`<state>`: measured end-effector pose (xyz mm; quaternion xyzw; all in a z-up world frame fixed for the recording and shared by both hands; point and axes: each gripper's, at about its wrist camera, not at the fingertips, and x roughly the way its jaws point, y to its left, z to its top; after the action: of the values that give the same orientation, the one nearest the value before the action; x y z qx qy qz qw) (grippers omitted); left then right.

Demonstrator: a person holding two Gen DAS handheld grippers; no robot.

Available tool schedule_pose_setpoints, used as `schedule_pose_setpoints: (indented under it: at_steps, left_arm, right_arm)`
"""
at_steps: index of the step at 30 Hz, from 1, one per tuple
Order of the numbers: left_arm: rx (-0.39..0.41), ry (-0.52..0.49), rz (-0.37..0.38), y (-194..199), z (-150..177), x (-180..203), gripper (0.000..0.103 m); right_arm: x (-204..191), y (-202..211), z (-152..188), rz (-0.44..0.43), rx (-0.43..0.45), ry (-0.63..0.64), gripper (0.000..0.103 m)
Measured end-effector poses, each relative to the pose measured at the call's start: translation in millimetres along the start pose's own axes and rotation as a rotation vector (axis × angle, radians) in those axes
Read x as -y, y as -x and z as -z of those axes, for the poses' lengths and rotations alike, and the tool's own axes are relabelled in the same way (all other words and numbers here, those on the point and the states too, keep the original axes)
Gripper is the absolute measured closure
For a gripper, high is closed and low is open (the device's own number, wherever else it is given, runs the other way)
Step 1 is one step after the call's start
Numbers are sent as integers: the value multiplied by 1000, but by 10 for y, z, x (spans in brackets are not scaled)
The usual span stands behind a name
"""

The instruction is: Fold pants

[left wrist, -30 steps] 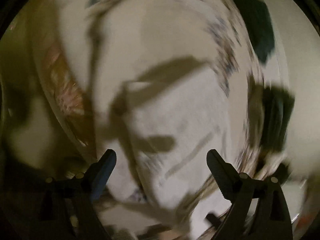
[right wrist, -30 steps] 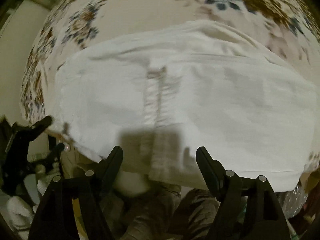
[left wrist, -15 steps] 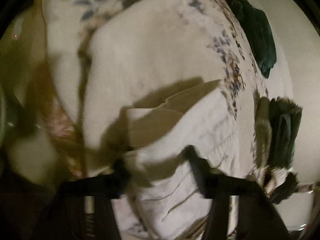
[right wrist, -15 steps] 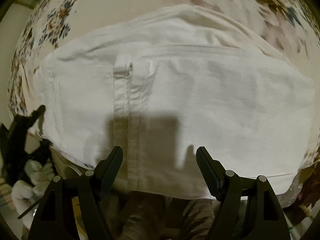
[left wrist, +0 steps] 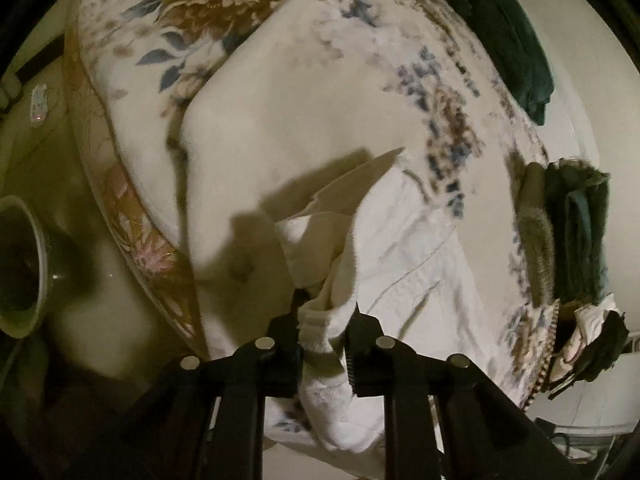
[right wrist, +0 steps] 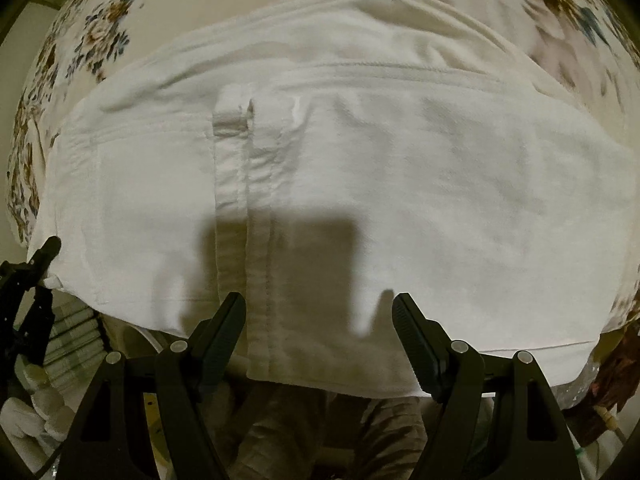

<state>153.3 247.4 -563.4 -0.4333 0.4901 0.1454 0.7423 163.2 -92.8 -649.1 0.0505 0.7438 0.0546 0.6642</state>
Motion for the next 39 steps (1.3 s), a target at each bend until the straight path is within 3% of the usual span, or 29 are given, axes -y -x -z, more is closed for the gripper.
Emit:
schedule_pose_setpoints:
  at_steps: [9,15,18,19,20,21,22,23,30,37,39]
  left_arm:
    - [33,-102,20,5,-178,171,93]
    - [-66,-35,-21,-601,-422,-169,93]
    - [-78,-70,12,-521,-437,-148,90]
    - [-79,-77,6,-459,-437,-139,82]
    - [-78,-57,24,-370,-425,-164,64]
    - [-73,-28,54,-295,-403,-204,53]
    - [-59,-7,71,-226,-373,-239,31]
    - [-48,0,79,-184,-344,-258,22]
    - [-109,67,90,-482,-121,-385,22]
    - [-20,8,112,-681,-339,-191,24]
    - [0,2,121,-669,-379,-168,29]
  right_arm:
    - [-99,112,-82,48,85,1,25]
    - [-15,148,-67,49,99,-30,25]
    - [202,234,-58,37,92,-55,25]
    - [223,226,-34,34,90,-59,25]
    - [248,234,-29,31,91,-64,25]
    - [279,248,-19,29,91,-69,25]
    - [319,261,-8,28,92,-74,25]
    - [361,272,2,29,92,-78,25]
    - [410,258,-53,22,91,-113,25]
    - [345,282,-152,29,122,-118,25]
    - [376,308,-138,32,123,-125,25]
